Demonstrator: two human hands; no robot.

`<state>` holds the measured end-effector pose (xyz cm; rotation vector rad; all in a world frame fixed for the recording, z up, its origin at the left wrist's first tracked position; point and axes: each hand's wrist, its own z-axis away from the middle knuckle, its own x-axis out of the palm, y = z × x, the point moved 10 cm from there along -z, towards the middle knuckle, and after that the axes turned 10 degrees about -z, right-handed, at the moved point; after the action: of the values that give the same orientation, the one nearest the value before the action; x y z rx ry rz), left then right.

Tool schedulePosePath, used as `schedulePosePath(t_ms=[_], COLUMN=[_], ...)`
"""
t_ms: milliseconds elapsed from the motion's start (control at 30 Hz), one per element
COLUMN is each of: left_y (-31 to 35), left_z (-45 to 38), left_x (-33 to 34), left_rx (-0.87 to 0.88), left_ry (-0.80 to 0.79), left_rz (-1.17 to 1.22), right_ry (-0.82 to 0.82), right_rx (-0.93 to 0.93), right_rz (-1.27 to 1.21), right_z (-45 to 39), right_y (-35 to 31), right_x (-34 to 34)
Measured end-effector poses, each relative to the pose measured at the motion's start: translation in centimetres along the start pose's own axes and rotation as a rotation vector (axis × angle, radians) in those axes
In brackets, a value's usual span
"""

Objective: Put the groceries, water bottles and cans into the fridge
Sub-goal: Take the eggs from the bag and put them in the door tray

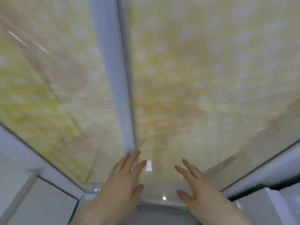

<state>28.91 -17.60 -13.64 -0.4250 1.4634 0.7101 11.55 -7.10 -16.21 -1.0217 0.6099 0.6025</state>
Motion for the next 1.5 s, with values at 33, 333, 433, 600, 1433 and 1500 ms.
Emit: schedulePosePath(t_ms=[33, 333, 433, 600, 1433, 1500], left_y=[-2.0, -16.4, -20.5, -27.0, -48.9, -50.4], left_z=[1.6, 17.8, 23.5, 32.9, 49.3, 49.1], left_x=[-0.2, -2.7, -3.7, -3.9, -1.7, -1.9], left_rx=[-0.077, -0.589, -0.705, -0.879, -1.325, -1.354], left_ry=[0.007, 0.071, 0.126, 0.127, 0.262, 0.271], left_rz=[0.010, 0.099, 0.067, 0.050, 0.104, 0.106], right_ry=[-0.031, -0.295, -0.349, -0.398, -0.697, -0.710], right_rx=[-0.044, -0.448, -0.511, -0.635, -0.917, -0.939], right_rz=[0.047, 0.312, 0.333, 0.353, 0.441, 0.452], right_z=[-0.7, -4.6, -5.0, -4.6, -12.4, -14.0], right_y=[-1.7, -20.7, -26.7, -35.6, -61.1, -62.6], right_x=[0.9, 11.2, 15.2, 22.0, 41.7, 42.5])
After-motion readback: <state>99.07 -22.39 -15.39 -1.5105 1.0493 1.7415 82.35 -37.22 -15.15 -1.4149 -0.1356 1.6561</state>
